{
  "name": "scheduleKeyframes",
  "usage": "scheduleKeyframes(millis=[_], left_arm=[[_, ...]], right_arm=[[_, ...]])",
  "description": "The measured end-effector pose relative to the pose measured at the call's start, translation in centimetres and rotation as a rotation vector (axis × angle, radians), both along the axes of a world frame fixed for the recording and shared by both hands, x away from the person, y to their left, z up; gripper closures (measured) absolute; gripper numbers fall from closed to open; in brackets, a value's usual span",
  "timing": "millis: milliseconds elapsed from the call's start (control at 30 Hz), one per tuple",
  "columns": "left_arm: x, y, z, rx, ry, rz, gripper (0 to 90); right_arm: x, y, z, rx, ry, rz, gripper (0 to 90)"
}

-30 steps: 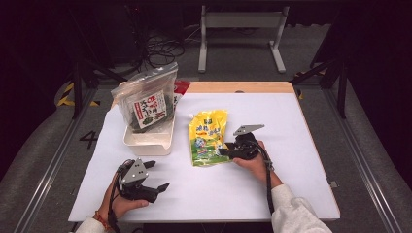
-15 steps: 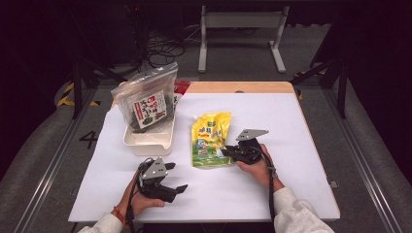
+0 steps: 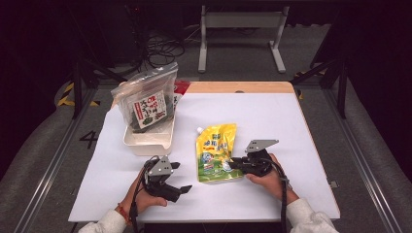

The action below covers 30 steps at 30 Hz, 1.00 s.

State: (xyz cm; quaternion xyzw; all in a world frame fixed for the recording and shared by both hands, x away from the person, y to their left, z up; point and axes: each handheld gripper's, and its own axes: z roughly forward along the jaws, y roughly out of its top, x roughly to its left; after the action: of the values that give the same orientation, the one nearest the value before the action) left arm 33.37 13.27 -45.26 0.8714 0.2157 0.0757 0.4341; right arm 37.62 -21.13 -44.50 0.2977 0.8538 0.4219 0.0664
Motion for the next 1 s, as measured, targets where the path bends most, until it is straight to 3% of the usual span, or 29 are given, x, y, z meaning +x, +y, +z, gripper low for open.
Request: scheduleKeyframes(millis=[167, 233, 367, 467, 533, 633, 667, 833, 1000], left_arm=[[0.0, 0.4, 0.0, 0.009, -0.010, 0.010, 12.5], [0.1, 0.5, 0.0, 0.009, -0.014, 0.012, 12.5], [0.3, 0.6, 0.0, 0.007, -0.014, 0.021, 12.5], [0.3, 0.5, 0.0, 0.012, -0.014, 0.015, 12.5], [0.4, 0.3, -0.1, 0.011, -0.010, 0.012, 12.5], [0.6, -0.1, -0.2, 0.016, -0.003, 0.008, 12.6], [0.7, -0.3, -0.2, 0.019, -0.003, 0.006, 12.6], [1.3, -1.0, -0.3, 0.009, 0.016, 0.012, 13.0], [2.1, -1.7, -0.5, -0.008, 0.044, 0.023, 13.2]], right_arm=[[0.0, -0.1, 0.2, -0.013, -0.007, -0.013, 75.4], [0.1, 0.2, 0.3, -0.025, -0.021, -0.018, 69.1], [1.1, 1.1, 0.1, -0.026, 0.006, -0.074, 50.0], [1.8, 1.5, -0.1, -0.006, 0.046, -0.093, 44.3], [2.4, 1.6, -0.3, 0.012, 0.078, -0.106, 48.9], [2.4, 1.0, 0.0, 0.014, 0.085, -0.105, 74.9], [2.3, 1.0, 0.0, 0.013, 0.072, -0.100, 78.3], [1.5, 1.4, 0.0, -0.022, -0.022, -0.079, 85.9], [0.6, 0.9, -0.2, 0.007, -0.072, -0.062, 86.9]])
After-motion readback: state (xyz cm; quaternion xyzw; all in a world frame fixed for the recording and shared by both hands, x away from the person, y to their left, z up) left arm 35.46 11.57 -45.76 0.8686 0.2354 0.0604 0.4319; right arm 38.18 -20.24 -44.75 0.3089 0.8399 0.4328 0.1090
